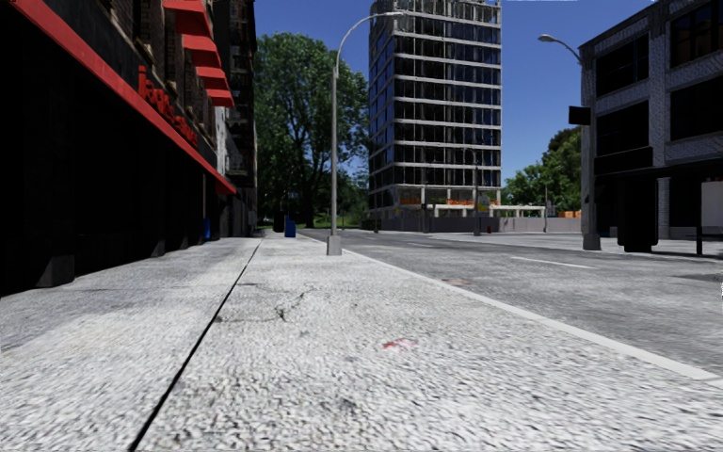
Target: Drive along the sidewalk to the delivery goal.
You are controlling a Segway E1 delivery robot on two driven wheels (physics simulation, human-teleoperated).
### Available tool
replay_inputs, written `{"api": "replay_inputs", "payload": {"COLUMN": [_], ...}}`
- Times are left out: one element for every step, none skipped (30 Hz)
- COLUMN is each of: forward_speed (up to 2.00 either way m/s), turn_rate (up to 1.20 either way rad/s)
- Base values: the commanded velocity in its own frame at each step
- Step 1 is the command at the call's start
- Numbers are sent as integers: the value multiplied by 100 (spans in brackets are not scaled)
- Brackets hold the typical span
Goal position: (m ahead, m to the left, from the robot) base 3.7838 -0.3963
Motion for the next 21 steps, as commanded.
{"api": "replay_inputs", "payload": {"forward_speed": [155,155,151,150,148,148,147,146,145,145,145,145,145,145,145,145,145,145,144,144,144], "turn_rate": [-35,-35,-35,-35,-35,-35,-35,-35,-35,-35,-35,-35,-35,-35,-35,-35,-35,-35,-35,-35,-35]}}
